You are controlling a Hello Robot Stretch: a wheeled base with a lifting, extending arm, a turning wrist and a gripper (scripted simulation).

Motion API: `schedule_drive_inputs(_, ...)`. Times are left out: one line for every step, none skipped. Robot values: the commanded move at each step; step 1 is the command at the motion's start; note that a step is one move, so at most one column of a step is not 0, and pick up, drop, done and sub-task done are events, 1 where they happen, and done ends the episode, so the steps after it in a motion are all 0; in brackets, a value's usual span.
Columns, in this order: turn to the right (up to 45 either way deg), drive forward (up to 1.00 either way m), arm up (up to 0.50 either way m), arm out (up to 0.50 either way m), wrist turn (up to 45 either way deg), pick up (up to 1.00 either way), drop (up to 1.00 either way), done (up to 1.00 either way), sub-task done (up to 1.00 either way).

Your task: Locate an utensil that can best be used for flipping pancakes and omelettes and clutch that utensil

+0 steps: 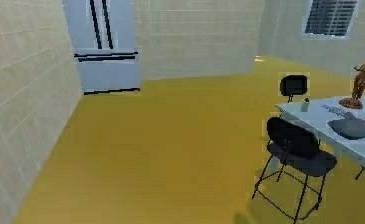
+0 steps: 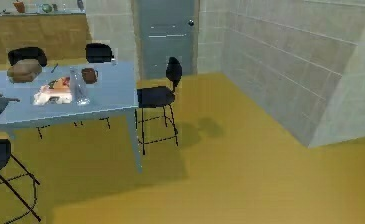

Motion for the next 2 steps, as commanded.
schedule_drive_inputs(0.0, 1.00, 0.00, 0.00, 0.0, 0.00, 0.00, 0.00, 0.00)
schedule_drive_inputs(-3.0, 0.00, 0.00, 0.00, 0.0, 0.00, 0.00, 0.00, 0.00)
